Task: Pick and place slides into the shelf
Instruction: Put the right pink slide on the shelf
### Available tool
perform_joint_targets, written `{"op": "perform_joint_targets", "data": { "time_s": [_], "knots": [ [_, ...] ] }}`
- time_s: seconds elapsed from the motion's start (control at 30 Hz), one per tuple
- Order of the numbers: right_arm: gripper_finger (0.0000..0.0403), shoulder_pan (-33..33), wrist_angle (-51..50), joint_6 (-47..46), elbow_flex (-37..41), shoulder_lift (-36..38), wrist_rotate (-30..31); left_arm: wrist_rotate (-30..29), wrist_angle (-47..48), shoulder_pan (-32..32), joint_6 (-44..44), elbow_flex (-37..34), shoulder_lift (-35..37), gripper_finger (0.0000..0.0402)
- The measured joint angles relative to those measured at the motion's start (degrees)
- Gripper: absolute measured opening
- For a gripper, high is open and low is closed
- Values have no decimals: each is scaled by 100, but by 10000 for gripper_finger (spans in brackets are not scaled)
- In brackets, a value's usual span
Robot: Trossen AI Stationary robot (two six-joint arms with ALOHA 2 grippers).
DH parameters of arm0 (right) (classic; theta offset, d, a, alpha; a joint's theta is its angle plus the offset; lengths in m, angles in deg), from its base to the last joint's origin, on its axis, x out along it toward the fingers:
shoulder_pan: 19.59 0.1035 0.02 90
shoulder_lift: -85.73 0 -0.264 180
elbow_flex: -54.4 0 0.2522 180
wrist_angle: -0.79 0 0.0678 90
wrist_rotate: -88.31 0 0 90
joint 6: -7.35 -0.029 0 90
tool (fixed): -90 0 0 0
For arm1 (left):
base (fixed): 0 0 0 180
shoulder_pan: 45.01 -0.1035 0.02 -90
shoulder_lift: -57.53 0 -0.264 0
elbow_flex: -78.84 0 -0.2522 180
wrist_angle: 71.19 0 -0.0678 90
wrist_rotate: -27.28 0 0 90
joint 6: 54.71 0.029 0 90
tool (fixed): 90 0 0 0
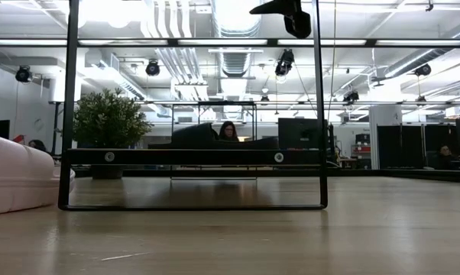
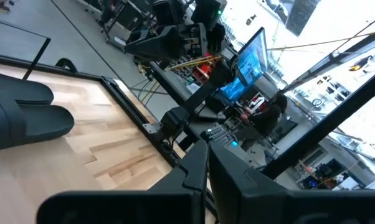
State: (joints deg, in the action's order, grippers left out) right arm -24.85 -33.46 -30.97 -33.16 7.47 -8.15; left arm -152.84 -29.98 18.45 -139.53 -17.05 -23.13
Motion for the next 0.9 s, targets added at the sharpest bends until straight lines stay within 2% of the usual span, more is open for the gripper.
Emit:
{"op": "perform_joint_targets", "data": {
  "time_s": [0.17,0.63,0.9],
  "knots": [
    [141,-1,4,0,0,0,-9,-6,3,2,-129,-19,-267,0],
    [141,-2,9,-26,-2,0,-134,-16,-4,0,-1921,-322,-739,0],
    [141,-2,10,-112,-2,-2,-195,-5,-156,0,-2297,-382,-942,0]
  ]
}}
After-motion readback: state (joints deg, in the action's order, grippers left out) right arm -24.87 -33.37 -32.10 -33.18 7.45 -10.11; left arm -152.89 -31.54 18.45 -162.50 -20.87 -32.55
